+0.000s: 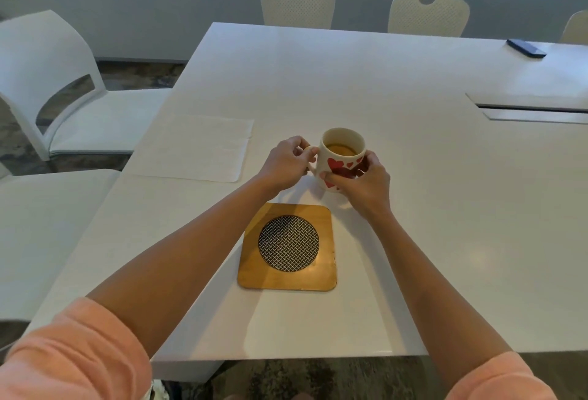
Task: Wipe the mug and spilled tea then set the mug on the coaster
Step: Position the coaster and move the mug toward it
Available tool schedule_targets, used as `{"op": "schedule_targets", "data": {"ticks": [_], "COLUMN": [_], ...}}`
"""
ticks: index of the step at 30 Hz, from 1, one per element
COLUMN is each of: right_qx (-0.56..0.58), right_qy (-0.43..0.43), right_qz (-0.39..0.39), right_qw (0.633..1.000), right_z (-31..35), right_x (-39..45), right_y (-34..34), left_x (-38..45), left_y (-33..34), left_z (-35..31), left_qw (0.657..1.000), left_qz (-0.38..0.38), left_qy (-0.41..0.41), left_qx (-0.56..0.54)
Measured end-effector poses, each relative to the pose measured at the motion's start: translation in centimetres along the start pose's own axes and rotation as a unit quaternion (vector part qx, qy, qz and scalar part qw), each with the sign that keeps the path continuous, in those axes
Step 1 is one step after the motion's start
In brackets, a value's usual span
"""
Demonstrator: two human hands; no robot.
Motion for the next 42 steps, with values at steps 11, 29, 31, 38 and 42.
{"op": "schedule_targets", "data": {"ticks": [11, 29, 31, 38, 42], "right_qx": [-0.006, 0.014, 0.016, -0.006, -0.007], "right_qy": [-0.025, -0.036, -0.037, -0.054, -0.061], "right_qz": [-0.025, 0.020, 0.025, 0.018, 0.014], "right_qw": [0.999, 0.999, 0.999, 0.998, 0.998], "right_z": [0.9, 3.9, 4.1, 4.8, 5.1], "right_x": [-0.9, -9.6, -10.7, -13.3, -14.3], "right_y": [0.0, 0.6, 0.8, 1.2, 1.5], "left_x": [-1.1, -9.8, -10.8, -12.7, -13.6], "left_y": [-0.9, -5.4, -5.9, -7.1, -7.4], "left_z": [-0.2, 1.2, 1.5, 2.0, 2.4], "left_qw": [0.999, 1.000, 1.000, 1.000, 1.000], "left_qz": [-0.012, 0.003, -0.001, 0.001, 0.001], "left_qy": [0.026, 0.006, 0.006, 0.015, 0.016], "left_qx": [-0.028, -0.030, -0.018, 0.008, -0.004]}}
Point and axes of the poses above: each hand's wrist, its own x-axis towards the middle knuckle, its own y-axis out of the palm, z = x × y, the point moved 1 cm from there along x, towards the middle knuckle, and after that the axes turned 2 degrees about -z, right-handed, at the moved point
